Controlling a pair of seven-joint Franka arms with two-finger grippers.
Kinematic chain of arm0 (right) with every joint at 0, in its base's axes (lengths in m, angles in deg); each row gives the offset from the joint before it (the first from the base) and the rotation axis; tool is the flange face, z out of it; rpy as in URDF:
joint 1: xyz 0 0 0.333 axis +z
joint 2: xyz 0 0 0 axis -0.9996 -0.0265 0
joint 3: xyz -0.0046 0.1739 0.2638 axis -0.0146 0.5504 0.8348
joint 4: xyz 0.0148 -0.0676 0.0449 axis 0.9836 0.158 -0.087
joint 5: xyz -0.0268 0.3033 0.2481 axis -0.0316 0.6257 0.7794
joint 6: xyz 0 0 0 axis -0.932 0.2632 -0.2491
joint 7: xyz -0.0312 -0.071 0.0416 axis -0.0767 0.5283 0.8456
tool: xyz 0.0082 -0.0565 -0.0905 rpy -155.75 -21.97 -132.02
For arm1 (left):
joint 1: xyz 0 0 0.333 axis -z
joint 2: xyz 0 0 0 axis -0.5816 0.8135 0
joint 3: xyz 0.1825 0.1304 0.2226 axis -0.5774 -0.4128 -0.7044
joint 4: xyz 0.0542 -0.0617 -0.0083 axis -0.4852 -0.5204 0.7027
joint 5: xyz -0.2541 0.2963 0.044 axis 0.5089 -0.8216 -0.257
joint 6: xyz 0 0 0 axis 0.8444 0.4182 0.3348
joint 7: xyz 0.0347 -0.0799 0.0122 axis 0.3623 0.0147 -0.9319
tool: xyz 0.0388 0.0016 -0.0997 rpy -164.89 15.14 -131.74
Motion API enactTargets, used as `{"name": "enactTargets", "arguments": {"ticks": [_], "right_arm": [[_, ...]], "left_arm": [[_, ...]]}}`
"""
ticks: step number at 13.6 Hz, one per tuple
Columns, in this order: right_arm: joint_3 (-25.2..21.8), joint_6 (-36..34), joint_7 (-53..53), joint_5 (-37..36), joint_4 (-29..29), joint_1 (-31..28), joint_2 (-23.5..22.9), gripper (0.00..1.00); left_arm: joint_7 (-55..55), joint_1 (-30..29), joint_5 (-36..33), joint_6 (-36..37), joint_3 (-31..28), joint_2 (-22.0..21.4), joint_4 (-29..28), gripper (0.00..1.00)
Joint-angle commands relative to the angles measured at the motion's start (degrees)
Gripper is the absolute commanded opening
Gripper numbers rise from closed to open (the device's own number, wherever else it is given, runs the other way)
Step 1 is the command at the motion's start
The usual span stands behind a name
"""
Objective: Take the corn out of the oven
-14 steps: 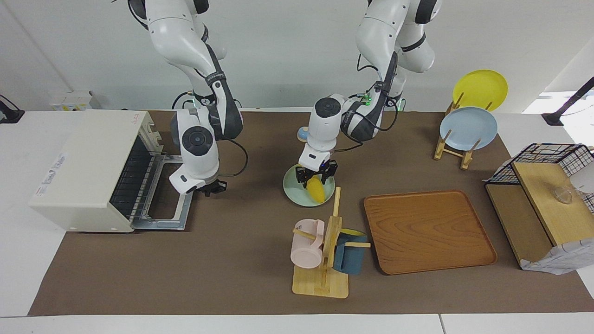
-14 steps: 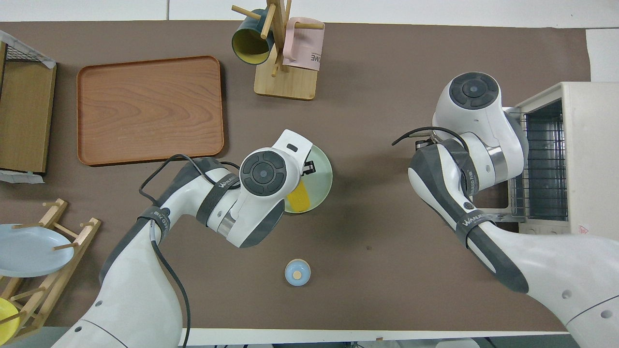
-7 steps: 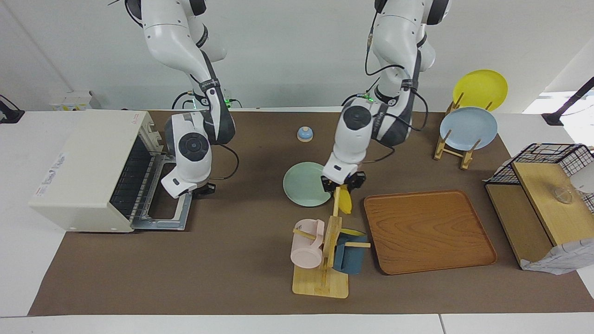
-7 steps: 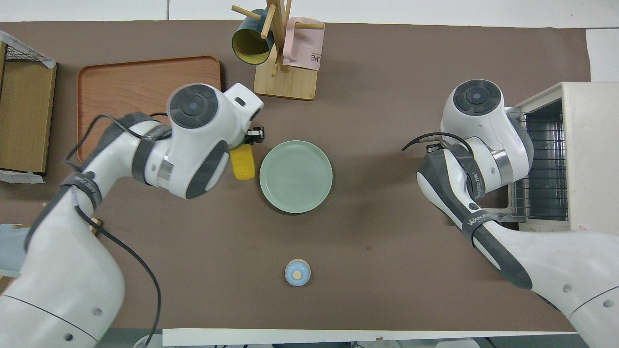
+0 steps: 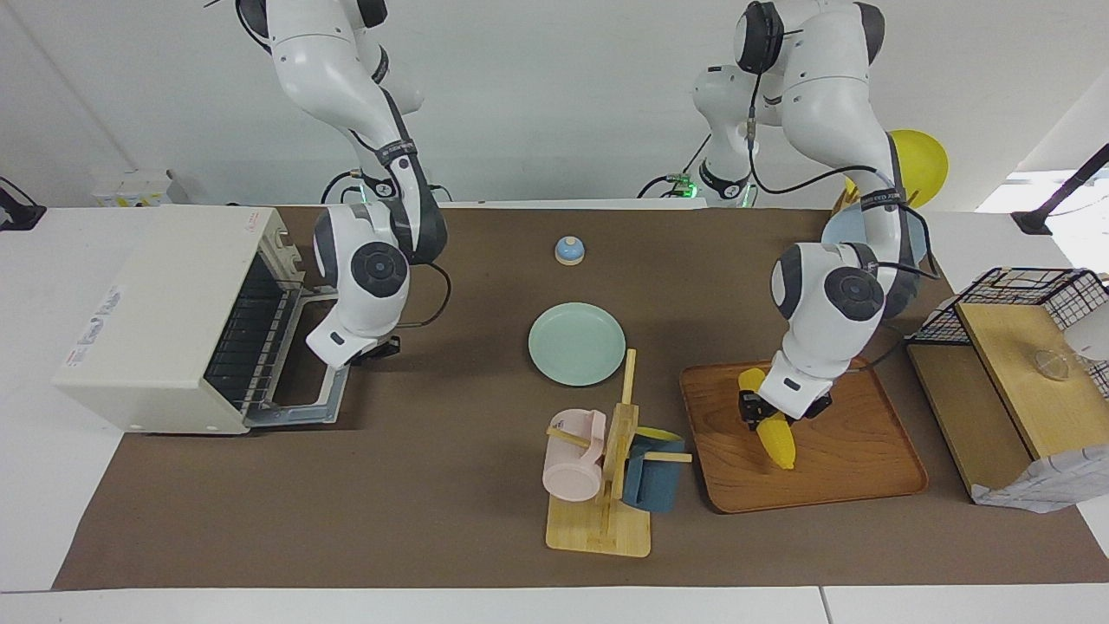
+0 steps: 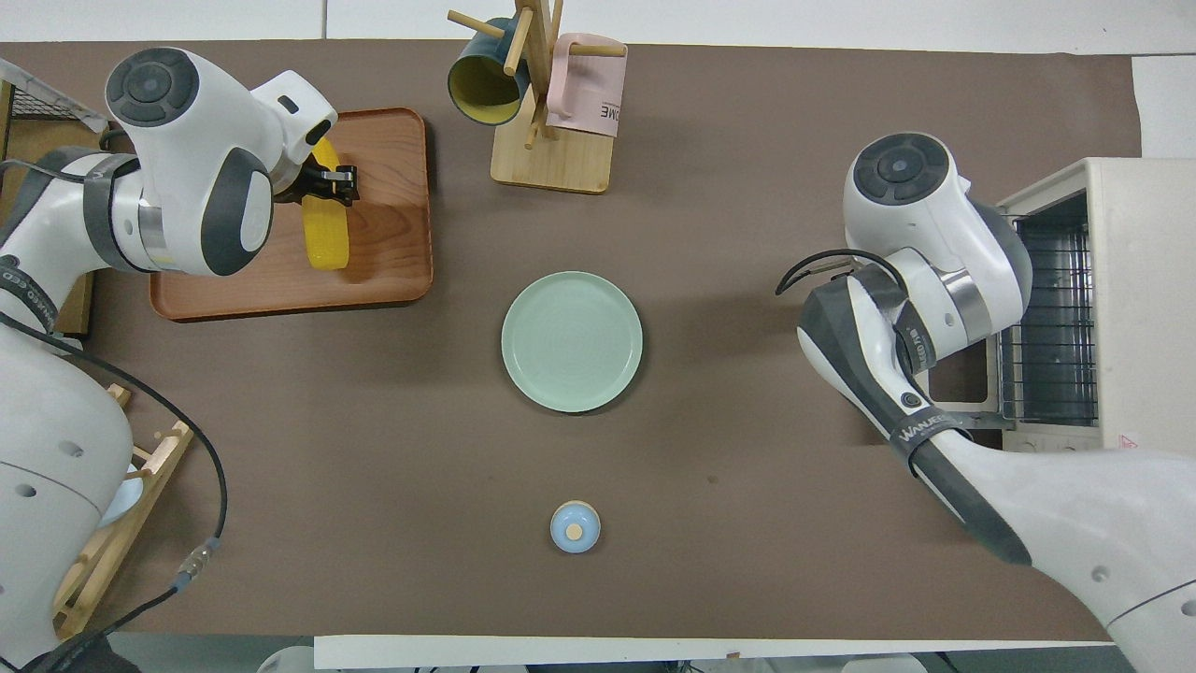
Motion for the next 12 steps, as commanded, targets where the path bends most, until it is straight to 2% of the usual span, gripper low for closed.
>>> {"name": "enactTargets", "arguments": {"ticks": [1, 2, 4, 5, 6, 7, 8, 9, 10, 11, 12], "right_arm": [[-0.9, -1.0, 8.3, -2.6, -2.1, -5.9, 3.5, 0.0], [-0.9, -1.8, 10.1, 0.0, -2.0, -7.3, 5.3, 0.0], [-0.9, -3.0, 11.9, 4.3, -2.0, -9.0, 7.5, 0.0], [-0.9, -4.1, 12.3, 4.6, -2.0, -9.6, 8.5, 0.01], [-0.9, -5.0, 12.7, 4.7, -2.0, -10.0, 9.3, 0.05], [-0.9, -5.9, 12.7, 5.6, -2.0, -10.3, 10.2, 0.09], [-0.9, -6.7, 12.6, 7.5, -2.3, -10.6, 11.0, 0.2], [-1.1, -7.4, 12.6, 9.9, -2.4, -10.8, 12.5, 0.42], [-1.1, -8.3, 12.7, 12.7, -2.4, -11.5, 14.6, 0.87], [-1.1, -8.9, 12.6, 15.7, -2.6, -11.9, 16.8, 1.0], [-1.2, -9.8, 12.4, 17.9, -2.9, -12.0, 18.7, 1.0]], "left_arm": [[3.5, -2.2, 0.1, 0.5, 0.5, 1.2, 1.5, 0.0], [3.5, -2.4, 0.1, 0.3, 0.4, 1.2, 1.1, 0.04], [3.7, -2.4, 0.0, 0.2, 0.3, 1.1, 1.3, 0.37], [4.3, -2.5, 0.1, 0.1, 0.2, 1.1, 1.3, 0.47], [4.4, -2.5, 0.1, 0.1, 0.1, 1.1, 1.3, 0.49], [4.4, -3.5, 0.0, 0.1, 0.1, 1.1, 1.4, 0.56], [4.3, -3.6, 0.0, 0.2, 0.1, 1.1, 1.7, 0.75], [4.2, -3.6, 0.0, 0.2, 0.1, 1.0, 1.7, 1.0], [3.9, -3.2, 0.1, 0.2, 0.0, 0.3, 1.7, 1.0], [3.8, -3.7, 0.1, 0.3, -0.1, -1.1, 1.7, 1.0], [4.0, -4.0, 0.1, 1.8, -0.2, -4.9, 1.0, 1.0]]}}
